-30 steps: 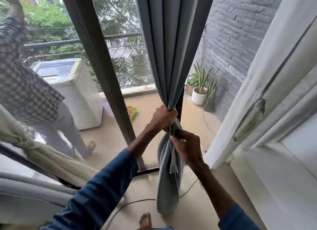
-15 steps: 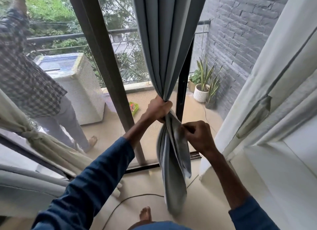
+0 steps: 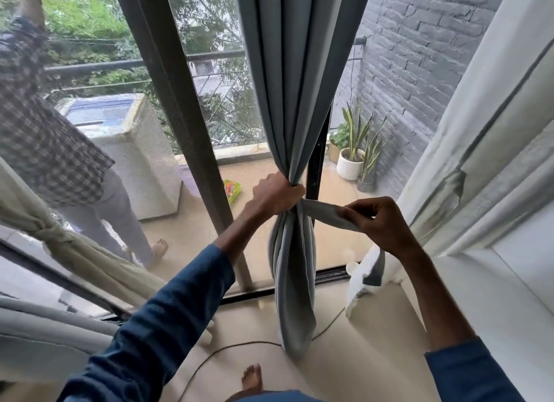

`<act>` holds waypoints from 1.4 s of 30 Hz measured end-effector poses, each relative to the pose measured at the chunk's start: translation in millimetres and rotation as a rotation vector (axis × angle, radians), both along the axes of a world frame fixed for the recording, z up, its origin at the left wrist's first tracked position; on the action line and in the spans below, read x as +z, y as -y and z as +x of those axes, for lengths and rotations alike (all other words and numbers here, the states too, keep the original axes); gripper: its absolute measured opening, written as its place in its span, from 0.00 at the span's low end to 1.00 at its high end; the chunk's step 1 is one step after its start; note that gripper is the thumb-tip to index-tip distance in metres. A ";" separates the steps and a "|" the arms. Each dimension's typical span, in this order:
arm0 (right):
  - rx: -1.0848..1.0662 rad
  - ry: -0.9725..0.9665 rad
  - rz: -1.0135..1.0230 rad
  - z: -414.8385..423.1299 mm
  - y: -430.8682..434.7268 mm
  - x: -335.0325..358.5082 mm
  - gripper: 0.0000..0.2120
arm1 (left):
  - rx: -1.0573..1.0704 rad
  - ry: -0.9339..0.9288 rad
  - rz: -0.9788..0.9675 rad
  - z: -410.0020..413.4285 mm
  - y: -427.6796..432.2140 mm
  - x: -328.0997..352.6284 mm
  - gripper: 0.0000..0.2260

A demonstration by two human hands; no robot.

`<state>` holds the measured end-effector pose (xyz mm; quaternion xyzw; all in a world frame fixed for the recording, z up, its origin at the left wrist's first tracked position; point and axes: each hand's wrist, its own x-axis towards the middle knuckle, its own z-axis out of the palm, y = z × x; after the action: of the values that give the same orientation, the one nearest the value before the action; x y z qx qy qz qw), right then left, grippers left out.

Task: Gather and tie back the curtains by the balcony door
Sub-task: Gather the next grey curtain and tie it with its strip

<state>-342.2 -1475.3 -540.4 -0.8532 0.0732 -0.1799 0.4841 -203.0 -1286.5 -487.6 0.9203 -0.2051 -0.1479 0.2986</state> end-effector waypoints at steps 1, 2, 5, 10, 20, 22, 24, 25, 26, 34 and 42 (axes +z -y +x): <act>0.000 0.008 -0.033 0.7 4.3 1.1 0.03 | -0.008 -0.003 0.006 0.6 -1.7 -0.6 0.06; -0.001 0.012 -0.052 1.6 9.4 1.9 0.02 | -0.022 -0.008 0.011 1.3 -3.9 -0.9 0.07; -0.013 -0.002 -0.069 8.1 23.3 4.4 0.01 | -0.113 -0.074 -0.025 1.9 -13.2 -5.7 0.09; -0.083 -0.034 -0.177 41.8 24.0 -14.2 0.07 | -0.256 -0.187 -0.121 -6.7 -24.0 -19.1 0.10; 0.053 -0.090 0.185 89.8 -37.4 -37.3 0.02 | -0.290 -0.159 -0.103 -14.2 -32.3 -18.1 0.15; 0.234 -0.145 0.395 85.0 -40.6 -40.1 0.07 | -0.277 -0.111 -0.096 -8.7 -35.7 -18.4 0.17; 0.312 -0.192 0.556 79.0 -45.1 -38.5 0.15 | -0.288 -0.018 -0.073 -3.6 -38.7 -19.4 0.21; 0.334 -0.225 0.642 74.7 -46.6 -34.6 0.18 | -0.297 0.031 -0.051 -2.1 -39.2 -20.5 0.22; 0.360 -0.274 0.728 71.9 -46.8 -32.2 0.21 | -0.301 0.079 -0.034 -1.7 -37.9 -22.3 0.23; 0.545 -0.211 0.630 58.5 -44.5 -30.5 0.17 | -0.169 0.539 0.169 -4.9 -33.3 -26.2 0.26; 0.479 -0.180 0.596 56.4 -54.7 -33.4 0.17 | -0.425 0.816 -0.075 6.3 -41.7 -57.5 0.15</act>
<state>-285.8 -1420.5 -573.8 -0.6805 -0.0368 0.0426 0.7306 -196.8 -1244.7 -545.1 0.8293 -0.4953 0.1759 0.1897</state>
